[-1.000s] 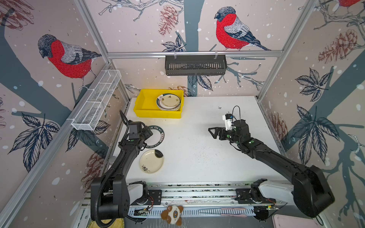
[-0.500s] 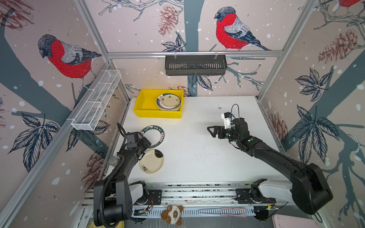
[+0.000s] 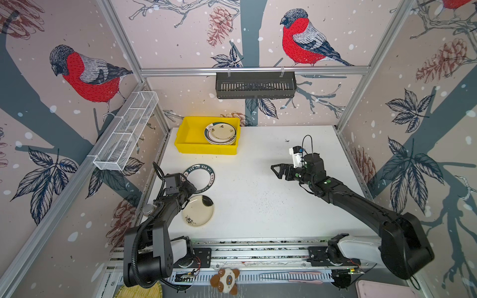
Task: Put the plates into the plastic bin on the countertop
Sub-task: 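Grasp the teal-rimmed plate's edge with the left gripper and tilt it upright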
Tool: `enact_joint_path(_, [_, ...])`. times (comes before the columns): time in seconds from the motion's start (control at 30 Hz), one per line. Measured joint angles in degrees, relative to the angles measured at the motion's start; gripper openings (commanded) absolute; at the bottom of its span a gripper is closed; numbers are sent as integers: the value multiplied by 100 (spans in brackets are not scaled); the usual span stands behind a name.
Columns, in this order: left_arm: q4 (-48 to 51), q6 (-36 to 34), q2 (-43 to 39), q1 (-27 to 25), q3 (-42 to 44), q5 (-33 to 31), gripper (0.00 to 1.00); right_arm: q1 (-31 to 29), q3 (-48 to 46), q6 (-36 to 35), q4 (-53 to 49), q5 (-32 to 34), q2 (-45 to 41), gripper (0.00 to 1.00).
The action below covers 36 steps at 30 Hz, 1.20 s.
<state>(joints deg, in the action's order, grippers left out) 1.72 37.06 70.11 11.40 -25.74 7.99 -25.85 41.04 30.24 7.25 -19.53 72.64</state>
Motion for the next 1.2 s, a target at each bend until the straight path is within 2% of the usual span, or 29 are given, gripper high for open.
enact_joint_path(0.1, [-61, 0, 28, 0, 26, -4, 52, 4, 4, 0, -79, 0, 39, 97])
enact_joint_path(0.27, [-227, 0, 151, 0, 87, -2, 43, 13, 22, 0, -81, 0, 48, 97])
enact_joint_path(0.5, [-422, 0, 463, 2, 79, 92, 42, 42, 22, 0, -114, 2, 46, 97])
enact_joint_path(0.83, [-721, -2, 713, 9, 31, 94, 30, 101, 13, 2, -114, 2, 28, 96])
enact_joint_path(1.2, [-885, -2, 999, 9, -138, 94, 26, 151, -17, 24, -114, 7, 28, 95])
